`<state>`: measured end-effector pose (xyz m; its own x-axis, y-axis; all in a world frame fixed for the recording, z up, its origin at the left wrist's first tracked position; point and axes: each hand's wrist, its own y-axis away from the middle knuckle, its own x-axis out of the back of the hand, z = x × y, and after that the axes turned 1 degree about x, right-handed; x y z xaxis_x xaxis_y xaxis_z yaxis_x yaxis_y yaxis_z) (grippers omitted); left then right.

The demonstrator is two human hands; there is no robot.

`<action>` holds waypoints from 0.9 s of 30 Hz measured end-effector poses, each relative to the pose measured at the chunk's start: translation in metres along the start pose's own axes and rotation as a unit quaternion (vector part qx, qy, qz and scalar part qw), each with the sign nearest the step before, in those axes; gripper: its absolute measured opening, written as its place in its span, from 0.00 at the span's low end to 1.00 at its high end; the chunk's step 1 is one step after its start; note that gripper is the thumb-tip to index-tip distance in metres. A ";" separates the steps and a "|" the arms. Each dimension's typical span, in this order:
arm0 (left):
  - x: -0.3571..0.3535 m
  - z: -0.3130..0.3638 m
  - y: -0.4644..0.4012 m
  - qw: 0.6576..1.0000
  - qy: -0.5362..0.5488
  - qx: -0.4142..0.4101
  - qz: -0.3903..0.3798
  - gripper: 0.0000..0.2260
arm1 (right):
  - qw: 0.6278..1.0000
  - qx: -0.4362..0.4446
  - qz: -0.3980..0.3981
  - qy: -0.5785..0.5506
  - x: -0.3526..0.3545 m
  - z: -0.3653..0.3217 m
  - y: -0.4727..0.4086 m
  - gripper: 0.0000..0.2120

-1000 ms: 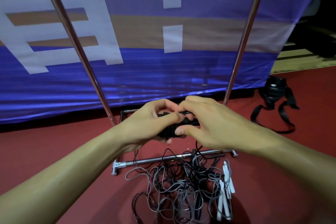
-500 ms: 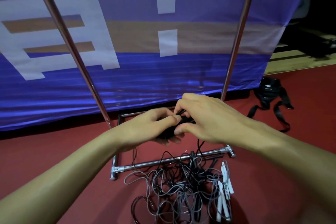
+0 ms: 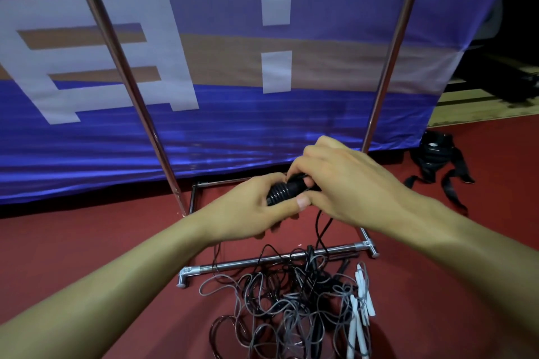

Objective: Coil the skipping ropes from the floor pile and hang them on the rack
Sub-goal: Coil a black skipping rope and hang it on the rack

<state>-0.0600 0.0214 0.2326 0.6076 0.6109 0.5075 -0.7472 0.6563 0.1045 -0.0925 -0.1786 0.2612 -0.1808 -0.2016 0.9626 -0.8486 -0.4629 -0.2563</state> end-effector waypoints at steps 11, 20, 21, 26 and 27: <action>0.010 -0.010 -0.007 0.991 -0.085 0.028 0.103 0.13 | 0.998 -0.039 0.050 -0.005 0.002 -0.008 0.001 0.06; 0.013 -0.006 -0.003 0.993 -0.056 0.001 0.108 0.09 | 0.984 -0.113 -0.076 0.111 0.000 -0.010 -0.002 0.11; 0.011 -0.004 -0.003 0.993 -0.031 -0.009 0.110 0.08 | 0.983 -0.097 -0.089 0.124 -0.003 -0.013 -0.001 0.07; 0.009 -0.004 -0.006 0.993 0.085 0.032 0.081 0.11 | 0.983 -0.141 -0.095 -0.075 -0.023 0.008 0.001 0.02; 0.011 -0.002 -0.005 0.991 0.107 0.040 0.070 0.12 | 0.984 -0.127 -0.086 -0.096 -0.019 0.008 0.002 0.03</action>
<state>-0.0488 0.0256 0.2357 0.5335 0.7788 0.3300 -0.8418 0.5269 0.1174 -0.0865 -0.1824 0.2416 0.0529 -0.3094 0.9494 -0.9595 -0.2792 -0.0375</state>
